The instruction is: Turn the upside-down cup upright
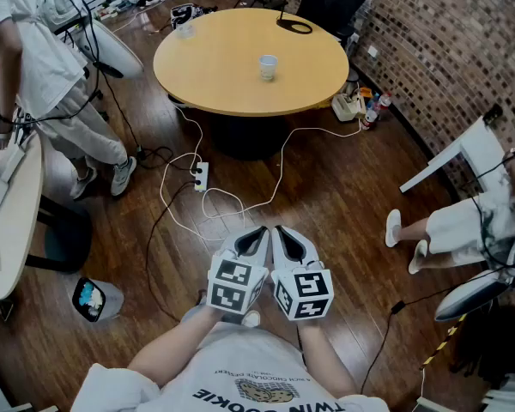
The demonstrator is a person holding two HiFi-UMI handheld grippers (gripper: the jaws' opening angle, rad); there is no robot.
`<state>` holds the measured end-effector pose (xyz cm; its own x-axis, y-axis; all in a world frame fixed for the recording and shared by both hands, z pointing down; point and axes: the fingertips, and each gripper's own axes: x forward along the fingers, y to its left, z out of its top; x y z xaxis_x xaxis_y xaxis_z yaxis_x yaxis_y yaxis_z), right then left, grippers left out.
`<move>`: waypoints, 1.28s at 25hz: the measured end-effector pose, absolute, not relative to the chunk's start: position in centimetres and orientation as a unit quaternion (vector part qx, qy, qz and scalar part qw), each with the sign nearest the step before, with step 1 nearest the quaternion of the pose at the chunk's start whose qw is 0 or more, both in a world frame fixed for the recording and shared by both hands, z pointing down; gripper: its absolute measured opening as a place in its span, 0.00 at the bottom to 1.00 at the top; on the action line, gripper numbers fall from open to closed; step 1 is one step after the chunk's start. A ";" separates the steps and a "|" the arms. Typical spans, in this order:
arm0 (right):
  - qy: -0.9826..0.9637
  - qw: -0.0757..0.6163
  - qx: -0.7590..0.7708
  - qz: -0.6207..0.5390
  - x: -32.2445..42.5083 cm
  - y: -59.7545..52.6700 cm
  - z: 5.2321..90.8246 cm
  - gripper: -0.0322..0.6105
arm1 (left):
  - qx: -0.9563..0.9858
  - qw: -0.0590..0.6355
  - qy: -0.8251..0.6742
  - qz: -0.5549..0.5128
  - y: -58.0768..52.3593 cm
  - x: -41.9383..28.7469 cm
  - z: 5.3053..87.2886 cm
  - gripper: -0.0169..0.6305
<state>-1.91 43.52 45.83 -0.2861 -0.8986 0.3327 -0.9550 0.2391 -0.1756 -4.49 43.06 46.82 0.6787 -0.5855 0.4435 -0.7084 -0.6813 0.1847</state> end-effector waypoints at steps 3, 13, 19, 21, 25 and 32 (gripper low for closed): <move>-0.780 0.092 0.593 0.176 -1.9 40.0 47.0 0.05 | 0.899 0.175 -0.359 0.179 39.5 -4.5 47.8 0.03; -0.760 0.104 0.613 0.188 -2.8 25.2 48.1 0.06 | 0.907 0.181 -0.335 0.180 24.9 -5.2 48.8 0.03; -0.747 0.107 0.628 0.187 -3.3 18.4 47.7 0.06 | 0.912 0.186 -0.320 0.175 17.9 -5.9 48.4 0.03; -0.743 0.108 0.634 0.186 -3.4 16.7 47.9 0.06 | 0.914 0.187 -0.317 0.173 16.1 -6.0 48.6 0.03; -0.740 0.109 0.638 0.182 -3.2 13.8 47.9 0.06 | 0.915 0.190 -0.315 0.164 12.8 -6.1 48.6 0.03; -0.739 0.107 0.641 0.179 -1.7 8.8 48.1 0.07 | 0.917 0.184 -0.315 0.164 7.9 -4.9 48.7 0.03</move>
